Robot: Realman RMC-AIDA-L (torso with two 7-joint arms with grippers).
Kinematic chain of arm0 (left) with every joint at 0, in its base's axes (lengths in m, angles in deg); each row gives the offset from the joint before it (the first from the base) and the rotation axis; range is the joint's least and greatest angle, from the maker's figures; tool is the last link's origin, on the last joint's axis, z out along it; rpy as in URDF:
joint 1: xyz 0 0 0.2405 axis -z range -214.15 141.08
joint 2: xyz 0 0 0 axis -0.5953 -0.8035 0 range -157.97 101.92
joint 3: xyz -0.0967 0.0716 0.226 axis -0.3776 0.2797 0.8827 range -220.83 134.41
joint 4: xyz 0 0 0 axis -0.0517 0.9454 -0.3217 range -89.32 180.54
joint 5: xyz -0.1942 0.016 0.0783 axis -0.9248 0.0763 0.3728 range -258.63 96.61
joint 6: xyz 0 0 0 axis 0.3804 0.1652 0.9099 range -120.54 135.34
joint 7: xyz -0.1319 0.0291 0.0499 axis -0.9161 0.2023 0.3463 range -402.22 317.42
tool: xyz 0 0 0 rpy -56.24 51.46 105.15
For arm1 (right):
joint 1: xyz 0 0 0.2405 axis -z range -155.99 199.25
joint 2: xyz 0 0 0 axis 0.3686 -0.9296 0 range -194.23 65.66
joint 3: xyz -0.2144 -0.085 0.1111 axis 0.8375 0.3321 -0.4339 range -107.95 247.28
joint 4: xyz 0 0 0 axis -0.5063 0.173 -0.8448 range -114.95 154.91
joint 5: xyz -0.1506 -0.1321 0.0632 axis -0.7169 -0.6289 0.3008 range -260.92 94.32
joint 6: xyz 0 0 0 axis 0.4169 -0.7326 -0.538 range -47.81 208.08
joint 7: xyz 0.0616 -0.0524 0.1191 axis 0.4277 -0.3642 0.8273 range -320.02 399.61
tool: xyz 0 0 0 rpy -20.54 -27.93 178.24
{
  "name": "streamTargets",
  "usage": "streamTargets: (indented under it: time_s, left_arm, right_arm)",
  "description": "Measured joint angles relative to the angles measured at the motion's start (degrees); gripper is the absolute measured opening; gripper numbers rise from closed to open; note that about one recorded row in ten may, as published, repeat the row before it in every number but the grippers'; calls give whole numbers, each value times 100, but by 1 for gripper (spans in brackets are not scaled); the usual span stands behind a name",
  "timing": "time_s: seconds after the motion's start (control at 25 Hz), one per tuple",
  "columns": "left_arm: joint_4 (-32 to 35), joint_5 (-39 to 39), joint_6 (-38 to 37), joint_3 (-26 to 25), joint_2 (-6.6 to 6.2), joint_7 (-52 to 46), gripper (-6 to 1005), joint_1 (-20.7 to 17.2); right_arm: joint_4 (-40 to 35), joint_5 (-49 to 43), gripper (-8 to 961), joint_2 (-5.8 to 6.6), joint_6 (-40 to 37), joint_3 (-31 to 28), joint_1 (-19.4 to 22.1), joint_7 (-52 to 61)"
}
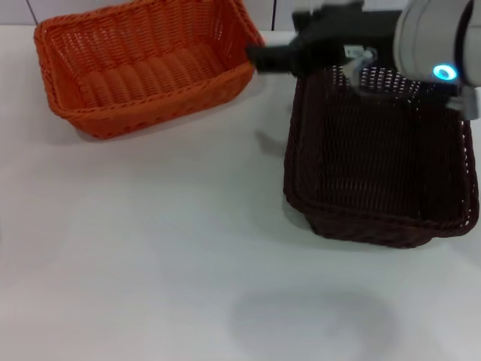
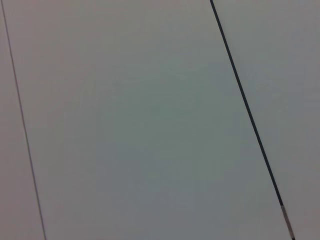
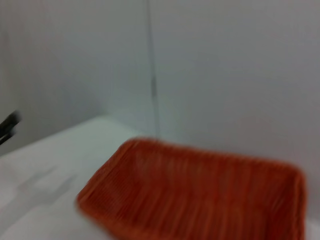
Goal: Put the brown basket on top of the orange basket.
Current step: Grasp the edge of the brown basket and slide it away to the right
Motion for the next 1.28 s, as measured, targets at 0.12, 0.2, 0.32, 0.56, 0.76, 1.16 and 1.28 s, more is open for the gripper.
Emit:
streamTargets:
  time_s: [0.12, 0.2, 0.32, 0.56, 0.76, 1.16, 1.28]
  left_arm:
    - [0, 0, 0, 0, 0, 0, 700, 0]
    - [-33, -5, 143, -46, -7, 5, 700, 37]
    - [-41, -9, 455, -160, -2, 20, 700, 67]
    - [-43, 12, 526, -228, 1, 13, 699, 84]
    - [-38, 23, 535, -215, 17, -2, 699, 105]
    - [-43, 31, 538, -194, 18, -12, 698, 174]
    - [-46, 34, 538, -188, 18, -11, 698, 188]
  right_arm:
    - [-165, 394, 801, 18, -1513, -781, -467, 255]
    - [-157, 547, 801, 16, -1912, -996, -579, 260]
    - [-100, 830, 801, 28, -3040, -1529, -898, 241]
    - [89, 665, 801, 100, -4429, -1890, -1367, 37]
    - [467, 465, 801, 125, -4938, -1831, -1623, -186]
    - [1458, -346, 789, 129, -4773, -1054, -2076, -525]
    - [1746, -407, 773, 126, -4633, -836, -2200, -545]
